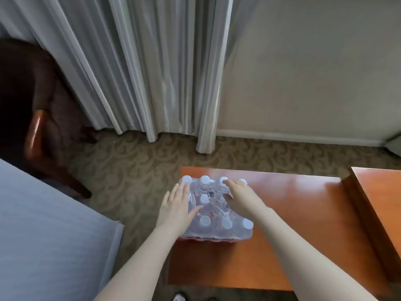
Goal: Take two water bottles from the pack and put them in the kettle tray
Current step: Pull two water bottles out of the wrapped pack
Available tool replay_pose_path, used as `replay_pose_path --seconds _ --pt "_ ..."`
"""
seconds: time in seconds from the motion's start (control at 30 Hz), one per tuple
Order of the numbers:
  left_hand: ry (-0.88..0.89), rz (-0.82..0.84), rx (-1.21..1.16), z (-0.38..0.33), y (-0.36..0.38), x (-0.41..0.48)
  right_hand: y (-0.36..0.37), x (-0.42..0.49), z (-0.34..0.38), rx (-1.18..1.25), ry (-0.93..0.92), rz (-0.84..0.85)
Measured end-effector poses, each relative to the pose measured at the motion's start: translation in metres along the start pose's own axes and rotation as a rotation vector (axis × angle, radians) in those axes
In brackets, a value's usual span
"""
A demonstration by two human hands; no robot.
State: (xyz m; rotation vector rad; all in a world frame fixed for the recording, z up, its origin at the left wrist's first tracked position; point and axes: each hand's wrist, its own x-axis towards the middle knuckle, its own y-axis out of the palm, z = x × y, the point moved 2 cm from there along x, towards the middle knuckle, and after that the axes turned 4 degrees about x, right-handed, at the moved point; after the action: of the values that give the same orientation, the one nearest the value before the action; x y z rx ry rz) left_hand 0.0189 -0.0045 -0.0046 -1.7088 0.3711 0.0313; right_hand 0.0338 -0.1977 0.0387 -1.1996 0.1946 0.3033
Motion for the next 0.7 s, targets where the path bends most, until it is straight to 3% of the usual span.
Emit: replay_pose_path --seconds 0.17,0.4,0.5,0.7 --pt "-0.001 0.023 0.027 0.000 0.037 0.002 0.030 0.010 0.012 0.059 -0.071 0.022" --pt "0.028 -0.015 0.032 0.003 0.050 -0.001 0.008 -0.010 -0.003 0.250 -0.176 -0.227" --pt "0.039 -0.012 0.002 0.003 0.050 -0.001 -0.002 -0.038 -0.036 0.235 -0.140 -0.304" --pt "0.050 -0.020 -0.028 0.004 0.051 -0.002 0.027 -0.078 -0.075 0.100 -0.164 -0.282"
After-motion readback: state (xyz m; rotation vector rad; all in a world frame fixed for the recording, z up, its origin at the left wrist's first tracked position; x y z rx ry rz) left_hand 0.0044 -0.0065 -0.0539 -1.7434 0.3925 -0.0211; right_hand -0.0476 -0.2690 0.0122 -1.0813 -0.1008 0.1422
